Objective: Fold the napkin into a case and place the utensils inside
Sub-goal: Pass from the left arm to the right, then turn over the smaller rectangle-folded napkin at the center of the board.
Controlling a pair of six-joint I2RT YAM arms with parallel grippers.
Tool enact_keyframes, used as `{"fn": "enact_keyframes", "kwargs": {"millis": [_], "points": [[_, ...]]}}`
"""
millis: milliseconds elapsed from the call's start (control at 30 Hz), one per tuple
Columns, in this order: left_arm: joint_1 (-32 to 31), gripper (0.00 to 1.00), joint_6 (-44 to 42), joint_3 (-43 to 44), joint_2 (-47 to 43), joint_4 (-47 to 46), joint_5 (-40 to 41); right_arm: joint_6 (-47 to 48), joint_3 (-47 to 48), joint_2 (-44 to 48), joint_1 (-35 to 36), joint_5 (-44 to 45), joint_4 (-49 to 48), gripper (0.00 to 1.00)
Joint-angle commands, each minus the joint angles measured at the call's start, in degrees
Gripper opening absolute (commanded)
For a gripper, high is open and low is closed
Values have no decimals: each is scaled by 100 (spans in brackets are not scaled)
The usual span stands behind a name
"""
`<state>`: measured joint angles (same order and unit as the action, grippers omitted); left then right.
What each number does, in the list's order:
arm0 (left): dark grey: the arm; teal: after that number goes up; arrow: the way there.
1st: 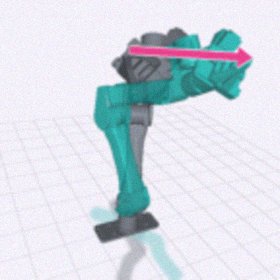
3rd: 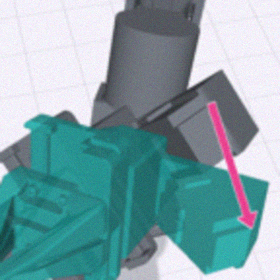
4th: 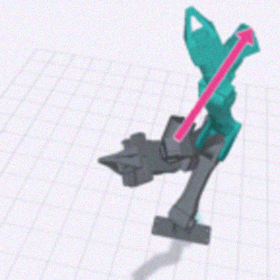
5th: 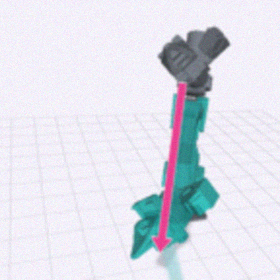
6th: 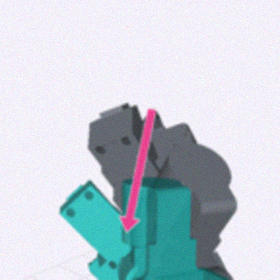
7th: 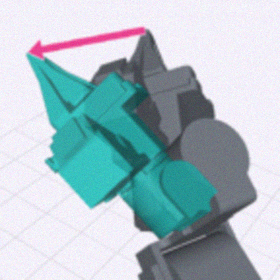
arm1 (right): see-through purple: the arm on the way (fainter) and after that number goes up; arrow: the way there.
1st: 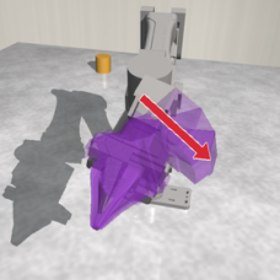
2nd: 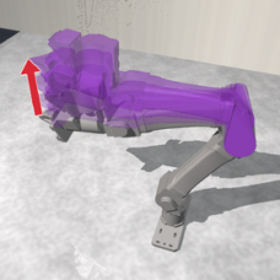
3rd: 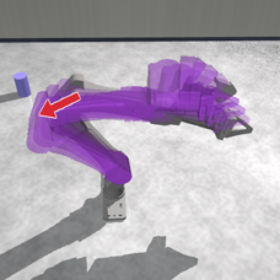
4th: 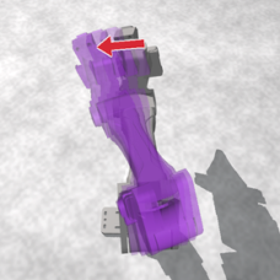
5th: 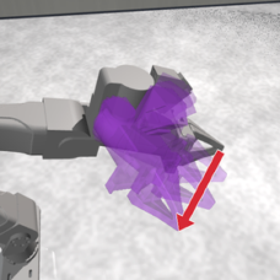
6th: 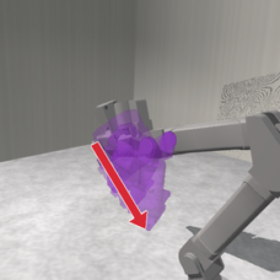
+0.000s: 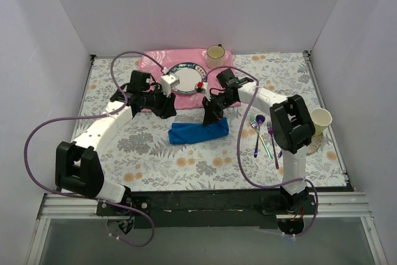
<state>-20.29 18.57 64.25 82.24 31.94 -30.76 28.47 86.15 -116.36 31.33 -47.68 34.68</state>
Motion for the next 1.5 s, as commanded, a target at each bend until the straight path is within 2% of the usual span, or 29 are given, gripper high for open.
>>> {"fn": "enact_keyframes", "kwargs": {"millis": [0, 133, 267, 400, 567, 900, 1100, 1200, 1300, 1333, 1367, 1467], "points": [[744, 37, 454, 553, 46, 321, -457, -122, -291, 833, -22, 382, -811, 1], [1159, 38, 621, 799, 161, 321, -501, -175, -879, 1482, 13, 970, -1673, 1], [1624, 39, 780, 993, 293, 356, -589, 202, -1635, 1932, 250, 1568, -2482, 1], [1836, 39, 789, 1028, 346, 374, -633, 842, -2461, 2309, 863, 2593, -3256, 1], [1950, 39, 780, 906, 284, 400, -615, 1205, -3288, 2582, 1542, 3563, -3994, 1], [2021, 39, 833, 405, 38, 295, -615, 1539, -4176, 2935, 2745, 5100, -4724, 1], [2021, 39, 780, 273, 20, 391, -659, 1741, -4335, 2610, 3230, 5559, -4927, 1], [2021, 38, 693, 246, 126, 646, -895, 1645, -4168, 2486, 3449, 5507, -4593, 1], [2021, 38, 552, 228, 222, 830, -1089, 1495, -3878, 2504, 3599, 5253, -4014, 30], [2021, 38, 482, 220, 249, 892, -1255, 1364, -3712, 2530, 3625, 5156, -3856, 47], [2021, 38, 420, 220, 301, 1014, -1318, 1311, -3606, 2582, 3634, 5059, -3593, 53], [2021, 36, 95, 176, 460, 1278, -1564, 1021, -3114, 2653, 3617, 4638, -3065, 55]]}}
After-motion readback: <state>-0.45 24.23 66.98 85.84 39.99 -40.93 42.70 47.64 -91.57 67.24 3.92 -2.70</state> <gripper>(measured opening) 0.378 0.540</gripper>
